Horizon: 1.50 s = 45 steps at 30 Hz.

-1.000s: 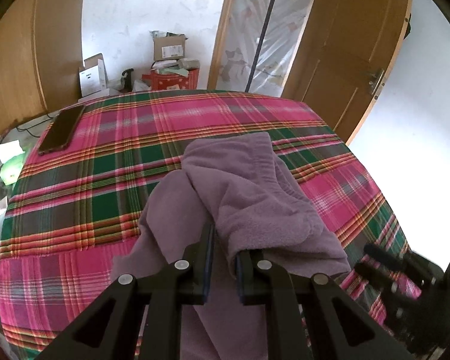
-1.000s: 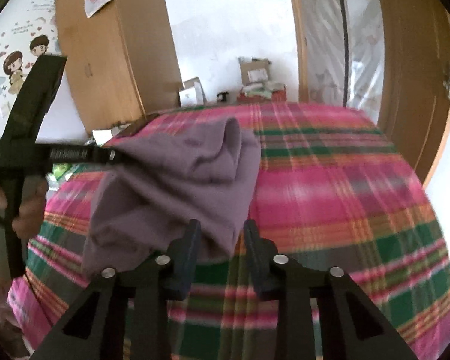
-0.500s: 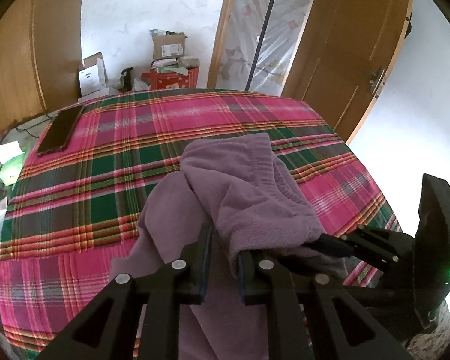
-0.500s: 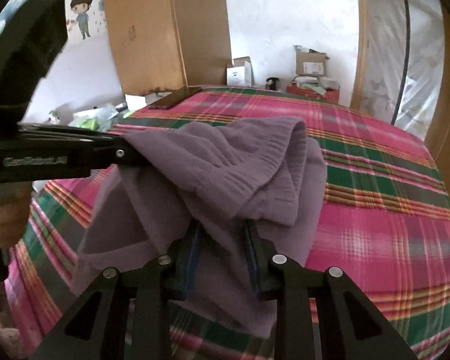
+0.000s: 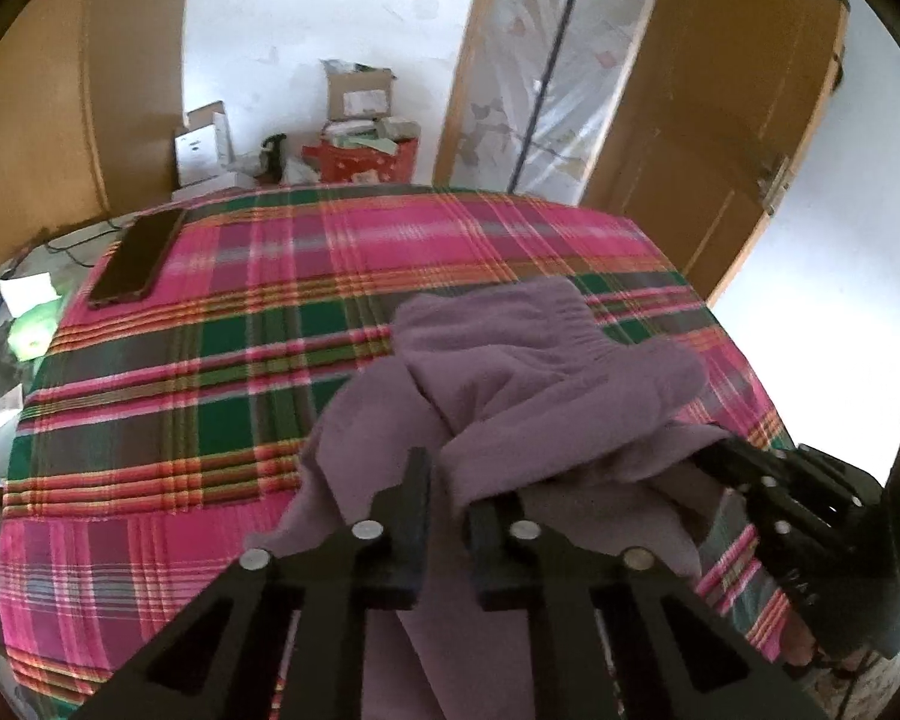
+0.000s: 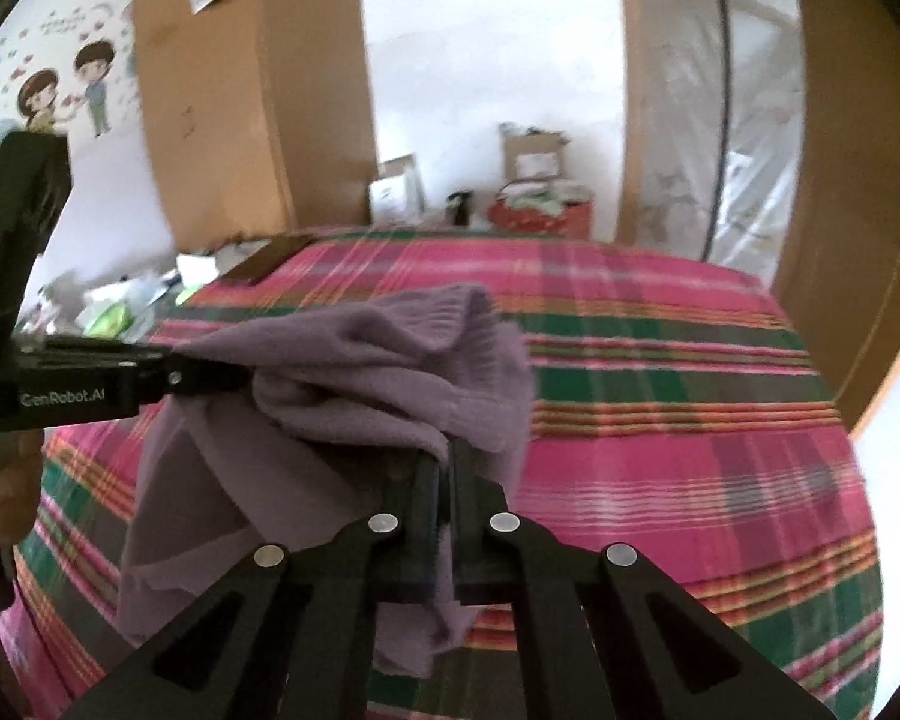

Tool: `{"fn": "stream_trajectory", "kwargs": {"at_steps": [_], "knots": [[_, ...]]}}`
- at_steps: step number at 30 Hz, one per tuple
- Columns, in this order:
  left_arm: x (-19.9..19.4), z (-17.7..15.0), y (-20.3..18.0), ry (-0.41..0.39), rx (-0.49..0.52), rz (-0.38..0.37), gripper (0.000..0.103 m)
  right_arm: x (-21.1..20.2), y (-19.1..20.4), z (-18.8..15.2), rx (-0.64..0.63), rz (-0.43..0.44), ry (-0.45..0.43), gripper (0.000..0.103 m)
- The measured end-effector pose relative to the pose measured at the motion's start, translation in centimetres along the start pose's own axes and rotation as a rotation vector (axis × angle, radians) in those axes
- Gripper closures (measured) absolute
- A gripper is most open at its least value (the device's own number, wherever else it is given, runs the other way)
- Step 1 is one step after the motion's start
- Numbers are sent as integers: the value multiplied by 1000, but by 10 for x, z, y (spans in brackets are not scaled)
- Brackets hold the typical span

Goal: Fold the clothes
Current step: 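Grasp another garment edge with the right gripper while the left gripper holds its edge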

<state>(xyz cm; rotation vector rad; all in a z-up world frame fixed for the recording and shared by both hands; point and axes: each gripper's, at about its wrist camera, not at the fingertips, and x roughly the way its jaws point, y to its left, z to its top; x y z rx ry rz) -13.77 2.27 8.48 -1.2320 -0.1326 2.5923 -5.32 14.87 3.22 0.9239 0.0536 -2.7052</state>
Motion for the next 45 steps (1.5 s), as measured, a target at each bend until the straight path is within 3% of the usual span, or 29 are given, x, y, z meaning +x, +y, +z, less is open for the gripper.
{"fn": "stream_trajectory", "kwargs": {"at_steps": [11, 18, 20, 23, 25, 32, 36, 39, 41, 43, 45], "knots": [[-27, 3, 48, -81, -139, 55, 99, -9, -43, 11, 141, -129, -56, 100], [-12, -7, 62, -38, -167, 93, 97, 19, -46, -5, 156, -102, 38, 99], [-10, -6, 59, -42, -142, 96, 97, 15, -48, -5, 171, -90, 36, 95], [-10, -2, 54, -60, -109, 107, 84, 5, -52, -8, 205, -73, 21, 82], [-5, 0, 52, -49, -85, 121, 70, -6, -54, -12, 224, -54, 4, 77], [8, 1, 32, -33, 86, 199, 70, -34, -40, -35, 228, 40, -15, 72], [19, 9, 29, -4, 87, 185, 70, -21, -21, -50, 216, 133, 77, 72], [23, 13, 27, 2, 87, 170, 70, -11, -15, -60, 275, 231, 126, 71], [24, 15, 26, 5, 91, 146, 75, -6, -11, -65, 314, 297, 149, 63], [23, 16, 29, 4, 75, 133, 88, -3, -8, -68, 341, 321, 157, 58], [23, 18, 32, 2, 59, 120, 92, -1, -6, -71, 383, 341, 173, 57]]}}
